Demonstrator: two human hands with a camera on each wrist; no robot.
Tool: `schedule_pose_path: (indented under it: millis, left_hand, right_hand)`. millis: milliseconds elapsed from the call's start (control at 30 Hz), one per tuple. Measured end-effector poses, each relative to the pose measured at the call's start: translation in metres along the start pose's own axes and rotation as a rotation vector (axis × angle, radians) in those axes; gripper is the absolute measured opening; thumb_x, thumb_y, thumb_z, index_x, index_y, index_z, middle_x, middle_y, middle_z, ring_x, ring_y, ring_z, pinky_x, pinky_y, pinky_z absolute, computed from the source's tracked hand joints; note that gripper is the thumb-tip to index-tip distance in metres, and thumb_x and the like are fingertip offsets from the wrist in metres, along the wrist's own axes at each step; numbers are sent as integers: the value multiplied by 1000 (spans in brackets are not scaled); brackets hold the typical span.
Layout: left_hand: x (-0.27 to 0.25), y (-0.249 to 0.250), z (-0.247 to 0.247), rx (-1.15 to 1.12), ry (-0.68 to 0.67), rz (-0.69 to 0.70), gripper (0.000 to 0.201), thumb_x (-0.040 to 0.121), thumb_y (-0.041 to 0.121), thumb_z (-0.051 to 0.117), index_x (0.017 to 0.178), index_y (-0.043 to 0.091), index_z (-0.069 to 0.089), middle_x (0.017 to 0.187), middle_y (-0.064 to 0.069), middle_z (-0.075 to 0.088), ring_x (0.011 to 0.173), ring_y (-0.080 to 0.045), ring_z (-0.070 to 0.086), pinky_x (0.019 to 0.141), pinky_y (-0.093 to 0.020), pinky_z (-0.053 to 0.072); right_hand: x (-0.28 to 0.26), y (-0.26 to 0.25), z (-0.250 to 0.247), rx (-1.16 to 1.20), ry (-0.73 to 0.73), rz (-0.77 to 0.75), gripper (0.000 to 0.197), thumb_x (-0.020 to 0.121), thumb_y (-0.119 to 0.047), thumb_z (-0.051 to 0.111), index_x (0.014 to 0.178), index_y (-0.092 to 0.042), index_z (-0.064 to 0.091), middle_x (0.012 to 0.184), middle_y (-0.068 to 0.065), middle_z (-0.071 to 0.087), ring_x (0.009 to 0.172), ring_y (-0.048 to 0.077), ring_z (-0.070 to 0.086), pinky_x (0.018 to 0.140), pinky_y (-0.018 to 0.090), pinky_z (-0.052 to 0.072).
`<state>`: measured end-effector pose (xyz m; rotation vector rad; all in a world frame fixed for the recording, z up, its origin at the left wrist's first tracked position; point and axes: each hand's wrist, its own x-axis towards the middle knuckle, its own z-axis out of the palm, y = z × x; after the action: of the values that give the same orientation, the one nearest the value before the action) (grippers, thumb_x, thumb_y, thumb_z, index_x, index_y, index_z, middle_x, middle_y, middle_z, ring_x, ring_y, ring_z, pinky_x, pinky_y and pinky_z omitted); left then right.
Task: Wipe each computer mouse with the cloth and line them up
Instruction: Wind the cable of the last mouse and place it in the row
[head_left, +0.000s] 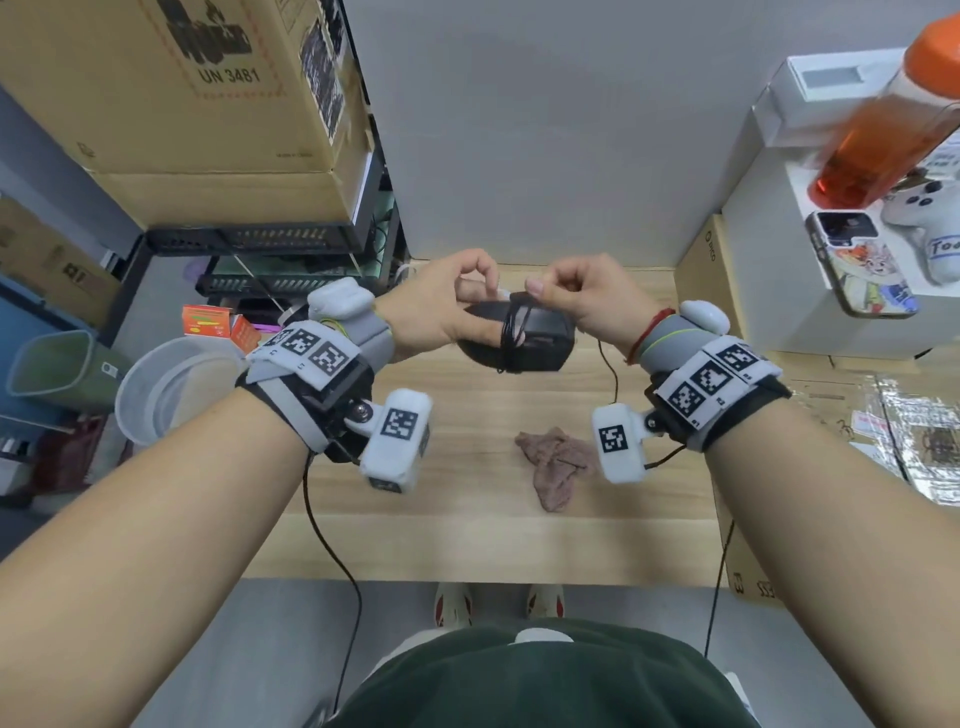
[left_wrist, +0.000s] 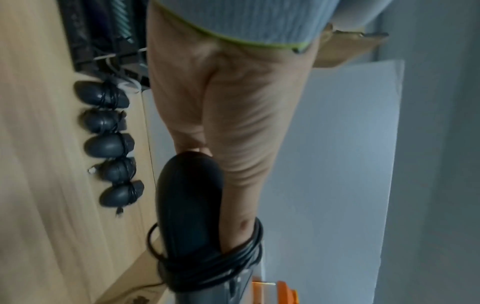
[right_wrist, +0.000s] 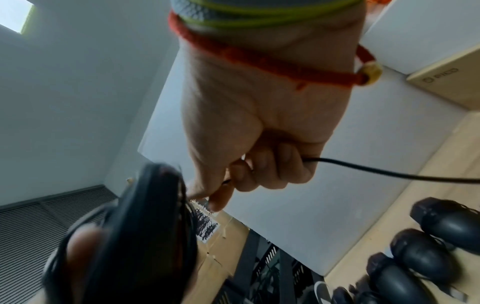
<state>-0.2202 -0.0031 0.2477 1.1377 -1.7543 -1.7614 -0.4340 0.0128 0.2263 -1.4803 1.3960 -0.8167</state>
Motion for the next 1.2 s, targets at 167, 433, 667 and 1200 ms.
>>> schedule_pose_path:
  millis: [167,433,667,1200]
  left_hand:
    - [8,2,3,-345,315,70,44,78,6,84,90,21,44,81,-8,70,67,-26,61,50,-31,45]
    - [10,-18,-9,407,633,4,48,64,20,92,88,22,50,80,2,63,63,-13,52,49,-15,37]
    - [2,-8,2,405,66,-38,53,64,5,92,90,23,49,93,-20,73,78,-22,65,79,-44,57]
    - [8,0,12,-264,397,-52,42,98,7,62,137,17,58,108,-11,67,66,-16,65,49,-19,44]
  right_hand:
    - [-11,15,18,-74,-48,4,40,102,-16,52,67,-22,69,47,-16,53,43,-2,42,50,13,32]
    - [-22,-11,33,-324,-191,-52,41,100,-41,54,66,-25,69,48,-9,38,44,8,34,50,25,30]
    - [-11,-28,10,-202,-139,-104,32,95,-31,65,65,-20,66,58,7,60,41,2,44,47,17,37]
    - [-8,20,31,113,24,17,20,97,-7,58,89,-20,70,78,5,66,57,12,55,59,29,53]
